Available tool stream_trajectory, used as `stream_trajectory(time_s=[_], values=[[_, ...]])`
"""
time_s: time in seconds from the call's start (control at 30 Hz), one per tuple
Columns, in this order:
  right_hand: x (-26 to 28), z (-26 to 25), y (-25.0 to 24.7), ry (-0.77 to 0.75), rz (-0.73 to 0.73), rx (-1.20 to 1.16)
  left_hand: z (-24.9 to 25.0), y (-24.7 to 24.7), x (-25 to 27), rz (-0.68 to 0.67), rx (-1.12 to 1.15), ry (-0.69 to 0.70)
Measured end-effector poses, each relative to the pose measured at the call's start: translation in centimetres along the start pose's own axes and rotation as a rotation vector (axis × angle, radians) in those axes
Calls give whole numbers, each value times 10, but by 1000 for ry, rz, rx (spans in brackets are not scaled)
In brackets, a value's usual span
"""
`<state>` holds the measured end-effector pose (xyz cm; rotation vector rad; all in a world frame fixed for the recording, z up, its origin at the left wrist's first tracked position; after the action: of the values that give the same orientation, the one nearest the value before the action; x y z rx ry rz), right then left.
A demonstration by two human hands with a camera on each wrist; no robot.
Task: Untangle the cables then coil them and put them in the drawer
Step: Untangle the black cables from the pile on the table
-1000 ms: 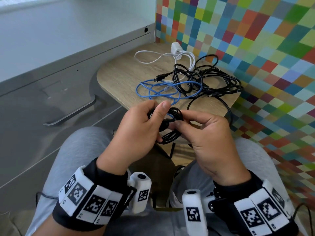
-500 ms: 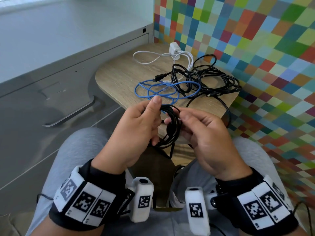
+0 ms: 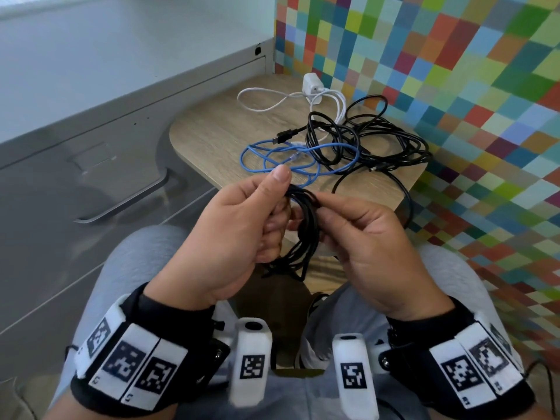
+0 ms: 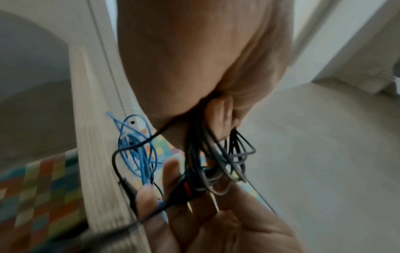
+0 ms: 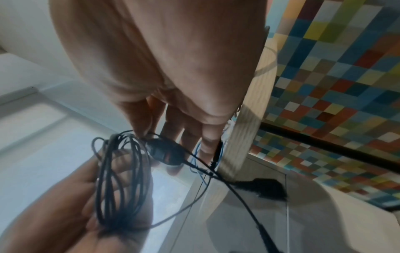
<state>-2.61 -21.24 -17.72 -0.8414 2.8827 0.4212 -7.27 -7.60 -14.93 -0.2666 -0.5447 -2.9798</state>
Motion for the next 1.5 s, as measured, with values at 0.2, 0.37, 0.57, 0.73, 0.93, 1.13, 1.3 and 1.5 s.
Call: stream_trajectory(time_s=[0.2,0.37,0.57,0.73,0.93,1.13,1.3,1.5], values=[[4,4,12,72,-84,221,7,-18,-1,99,-305,56],[7,3,14,92,-57,84,7,-13,4,29,-99,-21],[7,-2,20,75,-26,-121,10,-14,7,4,97,-52],[6,-13,9,-70,153,114,8,-11,3,55,109,-3],[5,-7,-1,-100,272,95,-1,3,3,48,161,-36],[4,-2,0,-36,314,-2,-1,9,4,70,184,7],[4,7,6,79,277,-77,-2,6,1,137,160,63],[4,8,12,143,134,-196,-1,1,-1,196,79,128]])
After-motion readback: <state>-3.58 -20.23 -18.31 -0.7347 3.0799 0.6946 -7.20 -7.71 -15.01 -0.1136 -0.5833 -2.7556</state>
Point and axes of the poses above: each hand's wrist, its own x-axis away from the middle knuckle, its own y-axis out of the palm, z = x × y, the point moved 6 cm from there along -x, towards the middle knuckle, and after that the axes turned 4 degrees about -y, right-handed, at the moved point
